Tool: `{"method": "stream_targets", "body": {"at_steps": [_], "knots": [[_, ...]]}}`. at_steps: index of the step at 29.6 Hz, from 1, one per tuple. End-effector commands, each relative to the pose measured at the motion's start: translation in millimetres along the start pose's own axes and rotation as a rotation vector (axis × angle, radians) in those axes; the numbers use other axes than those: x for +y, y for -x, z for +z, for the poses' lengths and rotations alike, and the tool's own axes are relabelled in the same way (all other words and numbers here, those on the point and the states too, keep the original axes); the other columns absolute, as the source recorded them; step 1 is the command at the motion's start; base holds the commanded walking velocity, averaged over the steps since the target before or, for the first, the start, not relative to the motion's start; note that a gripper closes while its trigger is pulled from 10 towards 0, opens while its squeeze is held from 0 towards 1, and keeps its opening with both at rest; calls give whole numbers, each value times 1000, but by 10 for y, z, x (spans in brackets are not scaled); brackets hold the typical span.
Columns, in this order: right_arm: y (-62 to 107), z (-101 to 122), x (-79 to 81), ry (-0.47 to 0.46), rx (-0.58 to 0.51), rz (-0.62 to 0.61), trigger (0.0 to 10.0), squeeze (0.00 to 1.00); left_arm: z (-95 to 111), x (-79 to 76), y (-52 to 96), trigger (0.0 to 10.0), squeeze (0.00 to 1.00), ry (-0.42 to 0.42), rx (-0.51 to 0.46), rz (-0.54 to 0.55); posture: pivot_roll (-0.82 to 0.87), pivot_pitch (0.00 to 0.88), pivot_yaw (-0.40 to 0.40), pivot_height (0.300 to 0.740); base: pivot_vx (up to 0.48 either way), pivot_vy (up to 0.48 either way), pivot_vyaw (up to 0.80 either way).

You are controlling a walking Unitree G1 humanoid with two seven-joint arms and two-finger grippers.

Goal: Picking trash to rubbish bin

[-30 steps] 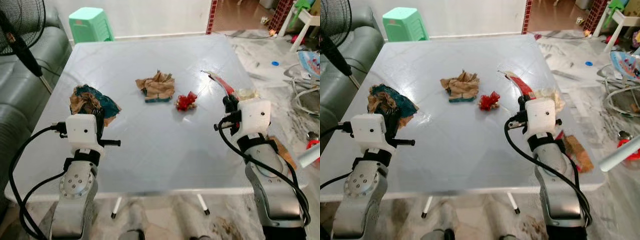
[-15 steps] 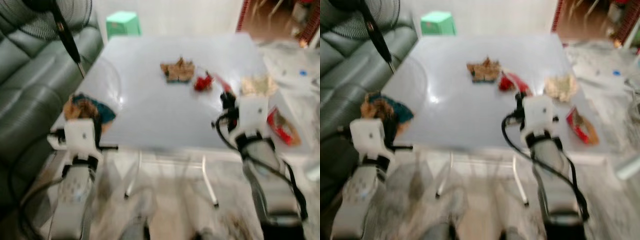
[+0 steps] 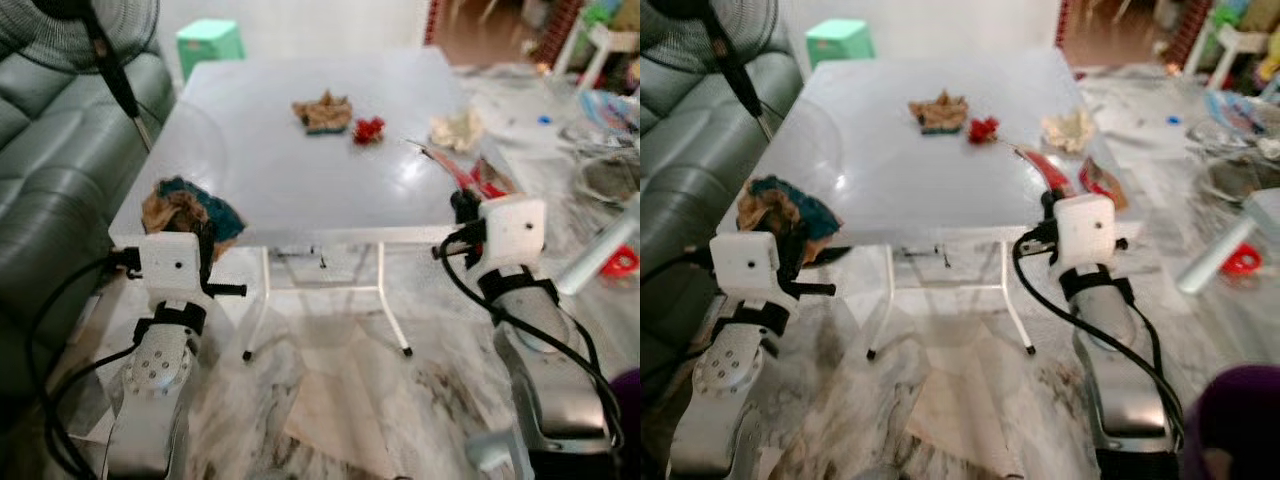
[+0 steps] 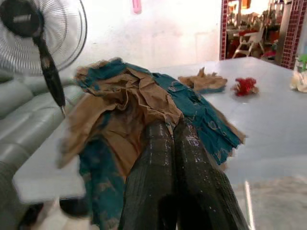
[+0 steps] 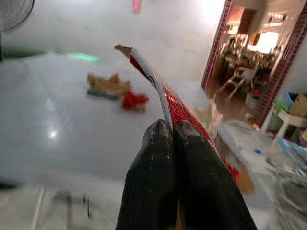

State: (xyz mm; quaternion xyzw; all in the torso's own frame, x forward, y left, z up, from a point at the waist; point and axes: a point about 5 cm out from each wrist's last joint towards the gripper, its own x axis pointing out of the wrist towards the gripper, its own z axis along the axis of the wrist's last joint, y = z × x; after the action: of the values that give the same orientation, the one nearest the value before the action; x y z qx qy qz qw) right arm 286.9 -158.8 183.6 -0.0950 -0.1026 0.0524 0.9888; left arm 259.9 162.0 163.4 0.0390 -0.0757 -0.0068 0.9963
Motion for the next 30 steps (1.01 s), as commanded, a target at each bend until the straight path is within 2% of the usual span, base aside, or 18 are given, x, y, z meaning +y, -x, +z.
{"method": "stream_targets", "body": {"at_steps": [1, 8, 17, 21, 30], "knots": [[-27, 78, 32, -8, -31, 9, 10000, 0, 17, 38, -4, 10000, 0, 1, -7, 16, -24, 78, 24, 740, 0, 0, 0], [-35, 76, 25, -6, -26, 6, 10000, 0, 18, 43, -18, 10000, 0, 4, -9, 11, -28, 76, 23, 740, 0, 0, -125], [-56, 72, 19, -5, -16, 7, 10000, 0, 29, 68, -59, 10000, 0, 23, -12, 0, -33, 77, 21, 740, 0, 0, -800], [-63, 73, 20, -2, -16, 10, 10000, 0, 32, 96, -87, 10000, 0, 43, -9, -1, -35, 78, 23, 740, 0, 0, 0], [-64, 74, 18, 2, -15, 7, 10000, 0, 34, 86, -94, 10000, 0, 33, -8, -22, -36, 81, 23, 740, 0, 0, 0]]}}
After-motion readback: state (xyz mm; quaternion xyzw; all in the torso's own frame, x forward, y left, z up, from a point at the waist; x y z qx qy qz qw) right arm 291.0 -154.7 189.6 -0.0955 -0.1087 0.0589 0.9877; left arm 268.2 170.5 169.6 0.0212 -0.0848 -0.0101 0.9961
